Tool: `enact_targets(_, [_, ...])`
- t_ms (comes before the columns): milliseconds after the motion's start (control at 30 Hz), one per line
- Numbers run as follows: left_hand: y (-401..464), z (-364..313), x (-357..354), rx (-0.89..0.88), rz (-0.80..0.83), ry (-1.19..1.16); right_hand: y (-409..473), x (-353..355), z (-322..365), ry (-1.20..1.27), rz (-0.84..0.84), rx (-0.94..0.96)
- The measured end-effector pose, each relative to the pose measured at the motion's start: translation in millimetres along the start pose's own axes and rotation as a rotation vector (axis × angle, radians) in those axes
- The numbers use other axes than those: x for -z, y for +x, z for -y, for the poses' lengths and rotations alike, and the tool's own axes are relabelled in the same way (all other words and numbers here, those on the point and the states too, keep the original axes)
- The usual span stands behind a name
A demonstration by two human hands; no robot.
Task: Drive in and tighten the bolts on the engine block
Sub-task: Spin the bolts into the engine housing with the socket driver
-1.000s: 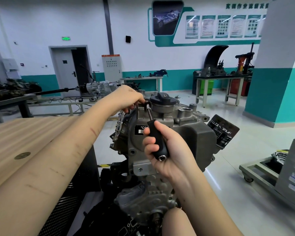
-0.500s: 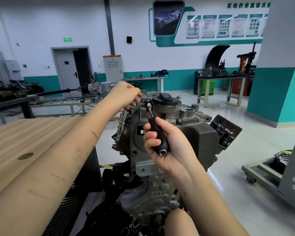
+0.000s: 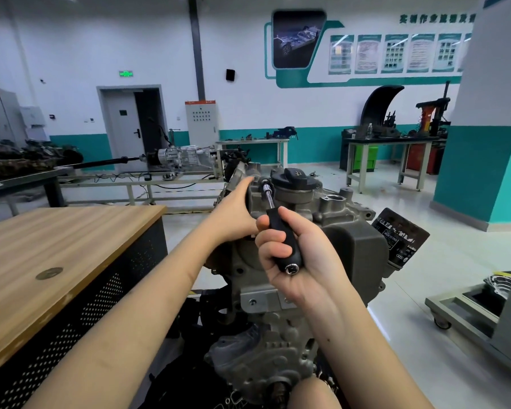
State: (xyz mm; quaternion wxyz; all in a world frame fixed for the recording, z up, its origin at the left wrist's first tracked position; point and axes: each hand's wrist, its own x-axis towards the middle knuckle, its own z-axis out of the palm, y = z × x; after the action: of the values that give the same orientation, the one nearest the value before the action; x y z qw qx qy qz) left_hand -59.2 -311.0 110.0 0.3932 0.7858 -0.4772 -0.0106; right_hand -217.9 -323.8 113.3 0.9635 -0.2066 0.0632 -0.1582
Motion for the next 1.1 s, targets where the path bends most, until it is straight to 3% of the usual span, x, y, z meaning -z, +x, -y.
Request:
enact_targets(533, [19.5, 9.6, 10.1, -0.171, 0.087, 0.022, -3.4, -3.1, 2.3, 0.143, -0.029, -0.033])
enact_targets(733, [19.5, 8.8, 9.1, -0.227, 0.063, 0.019, 1.9, 2.7, 2.3, -0.072, -0.076, -0.047])
enact_targets(867, [5.9, 2.5, 8.9, -0.321, -0.096, 0.103, 2.7, 5.3, 1.8, -0.113, -0.117, -0.047])
enact_targets(1100, [-36.5, 2.3, -21.6, -0.384, -0.534, 0.263, 1.6, 9.2, -2.8, -0.124, -0.160, 0.075])
